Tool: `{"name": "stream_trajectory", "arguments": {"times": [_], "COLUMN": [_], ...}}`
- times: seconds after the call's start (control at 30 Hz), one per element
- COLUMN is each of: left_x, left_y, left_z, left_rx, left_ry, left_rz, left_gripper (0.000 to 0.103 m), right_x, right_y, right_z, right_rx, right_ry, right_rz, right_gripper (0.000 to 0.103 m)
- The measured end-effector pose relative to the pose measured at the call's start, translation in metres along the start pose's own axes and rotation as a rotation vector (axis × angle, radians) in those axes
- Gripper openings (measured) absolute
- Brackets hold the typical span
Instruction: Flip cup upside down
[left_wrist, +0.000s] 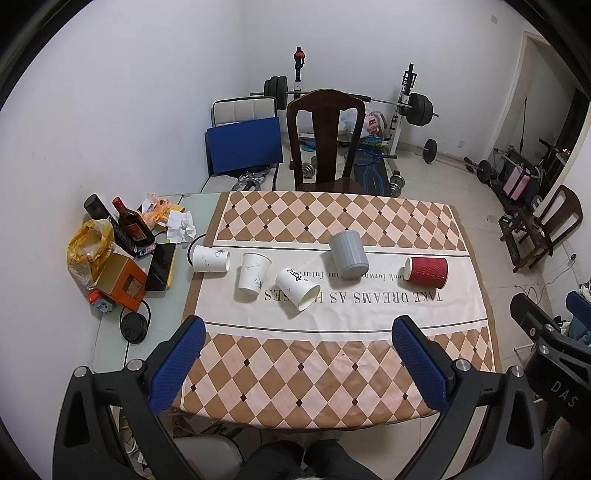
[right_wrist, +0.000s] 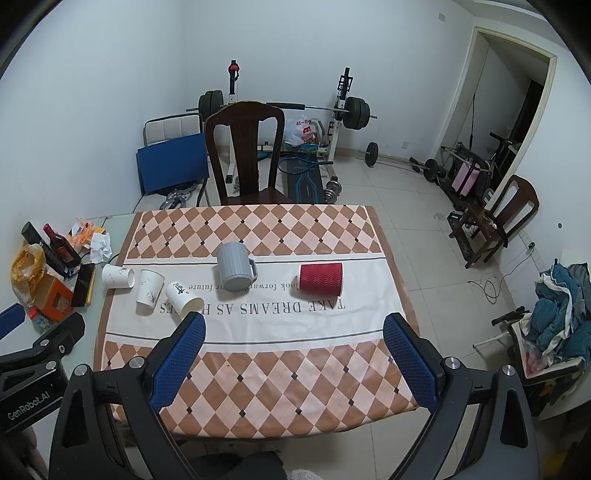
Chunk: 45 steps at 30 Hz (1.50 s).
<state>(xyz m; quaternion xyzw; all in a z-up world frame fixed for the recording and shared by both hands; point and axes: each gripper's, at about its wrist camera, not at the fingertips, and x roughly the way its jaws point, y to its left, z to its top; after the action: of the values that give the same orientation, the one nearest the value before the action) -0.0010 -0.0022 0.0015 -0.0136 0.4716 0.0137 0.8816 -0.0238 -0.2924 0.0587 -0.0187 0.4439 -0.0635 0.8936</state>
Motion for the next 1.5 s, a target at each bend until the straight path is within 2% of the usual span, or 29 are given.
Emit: {"name": "stream_trajectory", "arguments": {"times": [1.07, 1.17, 1.5], "left_x": [0.0, 0.0, 0.0], "left_y": [0.001, 0.001, 0.001], "left_z": [-0.002, -0.002, -0.001], "left_rx": [-0.001, -0.002, -0.002], "left_ry": [-0.002, -0.003, -0.002], "left_rz": [-0.004, -0.007, -0.005], "left_gripper": [0.103, 0.103, 0.103], "right_x": [-0.007, -0.006, -0.006], "right_y": [0.0, -0.001, -0.001], "right_z": [0.011, 0.024, 0.021], "right_rx": [-0.002, -0.002, -0.002], "right_ry": [-0.007, -0.006, -0.007], "right_rz": [-0.001, 0.001, 0.0], "right_gripper": [0.098, 0.098, 0.098]}}
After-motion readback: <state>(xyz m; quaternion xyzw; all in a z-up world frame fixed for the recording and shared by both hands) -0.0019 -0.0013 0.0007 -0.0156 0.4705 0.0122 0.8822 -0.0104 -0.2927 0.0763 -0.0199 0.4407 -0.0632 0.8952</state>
